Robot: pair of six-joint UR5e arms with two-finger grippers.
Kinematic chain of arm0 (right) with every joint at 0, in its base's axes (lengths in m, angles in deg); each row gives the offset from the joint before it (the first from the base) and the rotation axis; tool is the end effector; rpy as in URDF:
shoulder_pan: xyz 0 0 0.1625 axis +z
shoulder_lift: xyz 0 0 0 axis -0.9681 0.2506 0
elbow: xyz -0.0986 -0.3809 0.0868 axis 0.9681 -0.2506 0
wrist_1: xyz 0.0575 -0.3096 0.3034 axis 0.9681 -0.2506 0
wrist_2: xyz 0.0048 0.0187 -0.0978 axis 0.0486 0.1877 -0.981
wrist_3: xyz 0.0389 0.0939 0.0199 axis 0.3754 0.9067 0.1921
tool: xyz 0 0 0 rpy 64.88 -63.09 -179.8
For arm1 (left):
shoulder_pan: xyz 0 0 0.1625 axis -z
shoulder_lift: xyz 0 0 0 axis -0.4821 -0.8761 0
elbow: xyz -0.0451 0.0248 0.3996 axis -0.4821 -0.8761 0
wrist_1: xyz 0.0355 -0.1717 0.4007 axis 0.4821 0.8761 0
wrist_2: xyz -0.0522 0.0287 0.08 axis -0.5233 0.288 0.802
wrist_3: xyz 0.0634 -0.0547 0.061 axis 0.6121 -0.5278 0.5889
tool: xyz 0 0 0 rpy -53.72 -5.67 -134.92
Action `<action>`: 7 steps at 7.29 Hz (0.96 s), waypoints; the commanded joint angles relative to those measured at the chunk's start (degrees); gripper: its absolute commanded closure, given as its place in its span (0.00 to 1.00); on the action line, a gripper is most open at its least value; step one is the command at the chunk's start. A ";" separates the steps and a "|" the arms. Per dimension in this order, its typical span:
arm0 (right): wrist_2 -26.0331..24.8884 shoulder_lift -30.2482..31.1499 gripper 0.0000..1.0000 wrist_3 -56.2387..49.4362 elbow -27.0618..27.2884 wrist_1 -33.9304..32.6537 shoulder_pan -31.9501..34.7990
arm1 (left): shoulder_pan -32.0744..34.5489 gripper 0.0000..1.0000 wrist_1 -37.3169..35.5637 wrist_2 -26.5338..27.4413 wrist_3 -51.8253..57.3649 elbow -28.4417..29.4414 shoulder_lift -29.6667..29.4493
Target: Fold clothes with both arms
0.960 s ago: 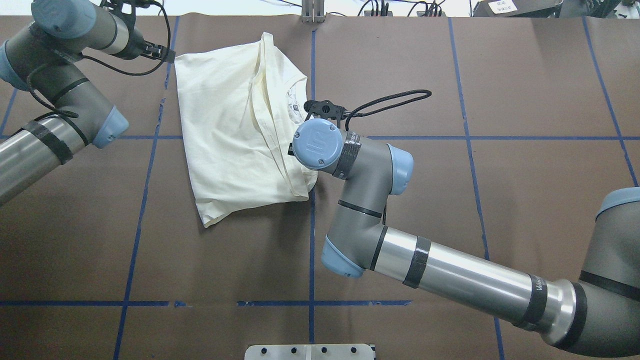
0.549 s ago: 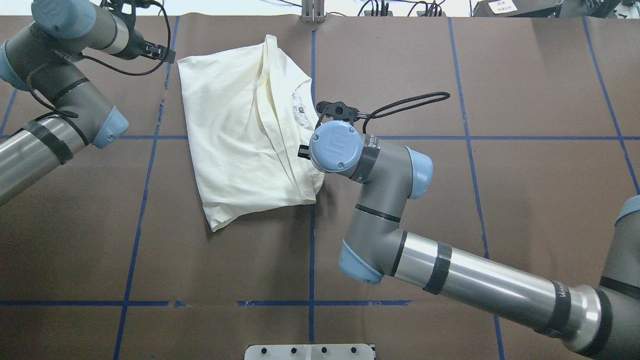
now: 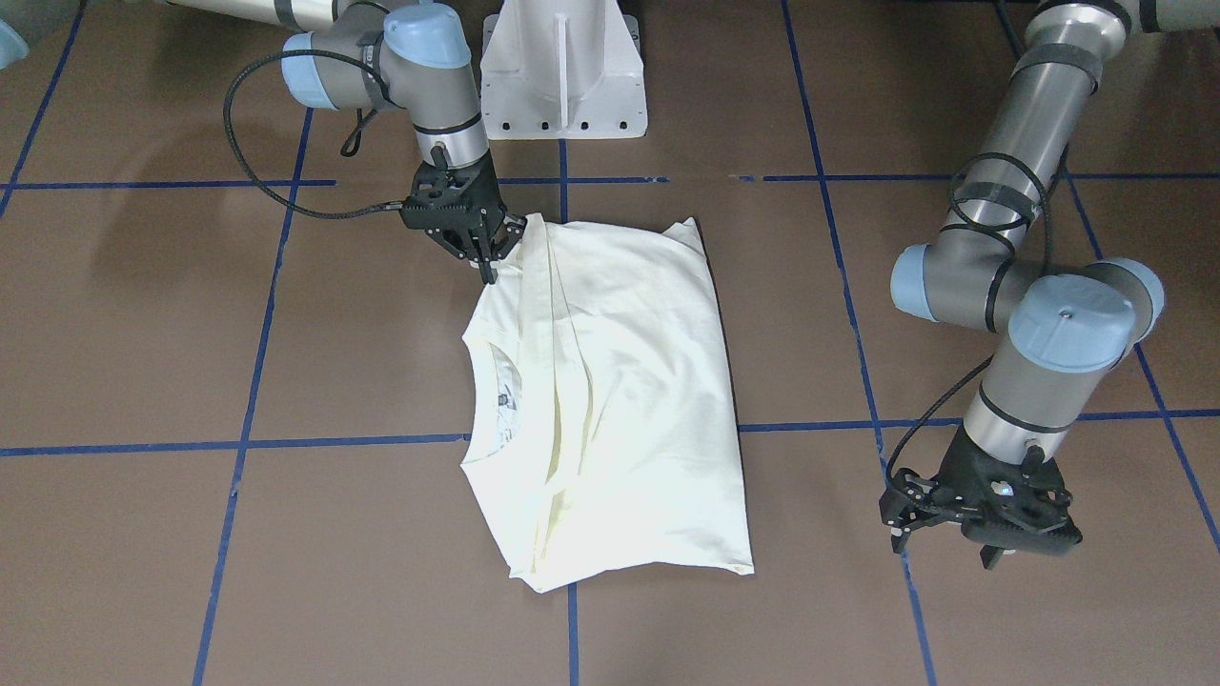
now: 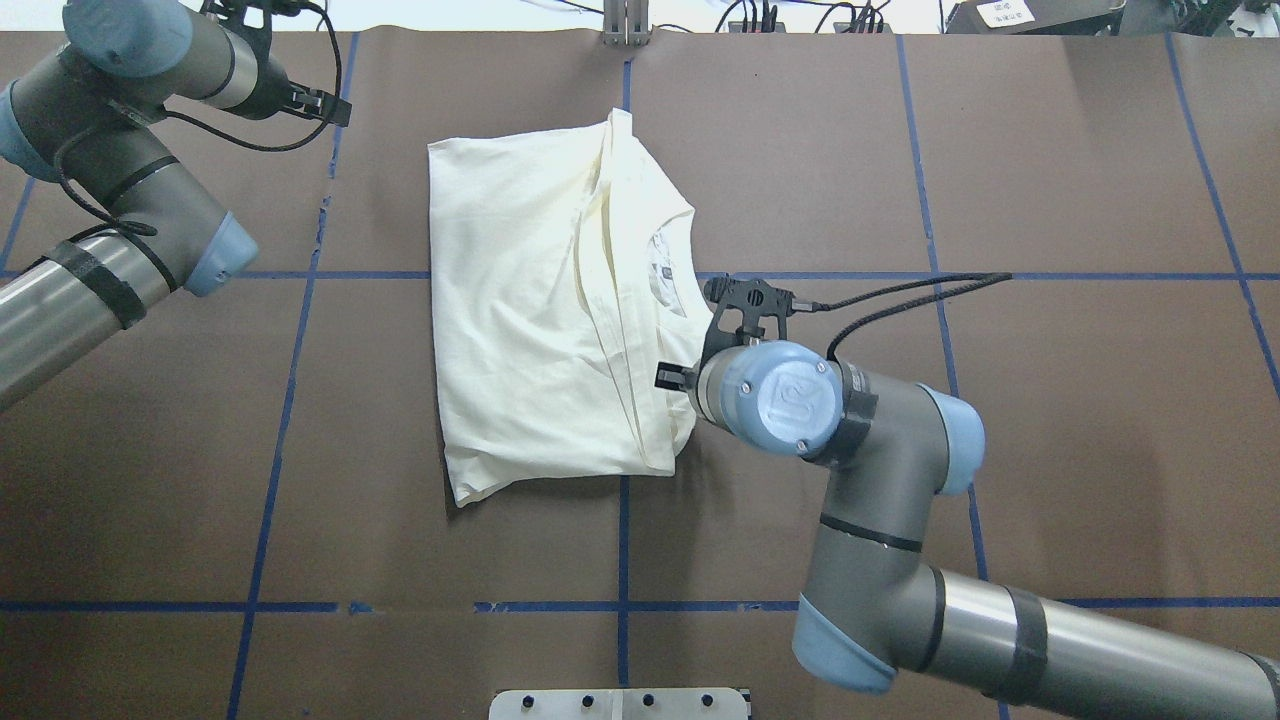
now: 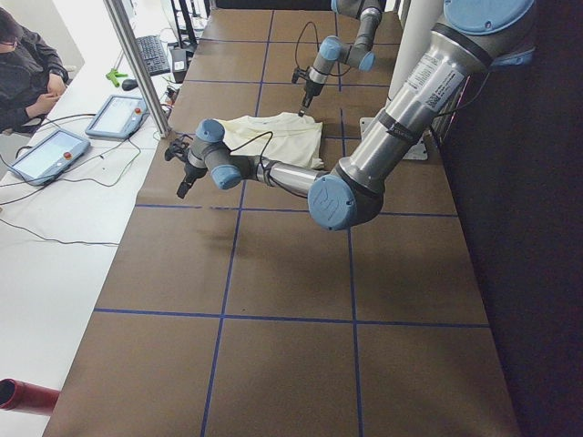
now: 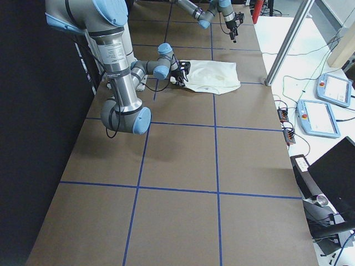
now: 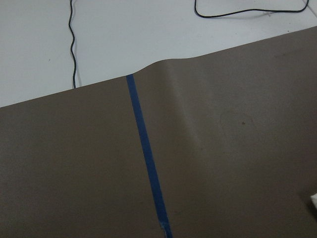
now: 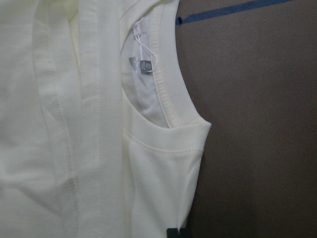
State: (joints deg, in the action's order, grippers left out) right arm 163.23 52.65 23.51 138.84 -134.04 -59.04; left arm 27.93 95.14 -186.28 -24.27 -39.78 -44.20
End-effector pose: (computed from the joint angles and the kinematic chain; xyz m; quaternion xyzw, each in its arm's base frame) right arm -0.5648 -0.3224 0.2446 0.1431 -0.4296 0.1413 0.8804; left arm 0.3464 -0.7198 0.3953 0.2821 0.3568 0.0212 0.8903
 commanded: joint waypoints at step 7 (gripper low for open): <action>2.44 -1.98 0.02 -22.24 1.83 -0.36 -4.74 | -0.07 0.00 -0.07 0.00 -0.10 -1.00 0.91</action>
State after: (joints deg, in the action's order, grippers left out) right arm 165.64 50.95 3.27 140.54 -134.26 -62.26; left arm 27.82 95.07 -186.28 -24.34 -40.78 -43.32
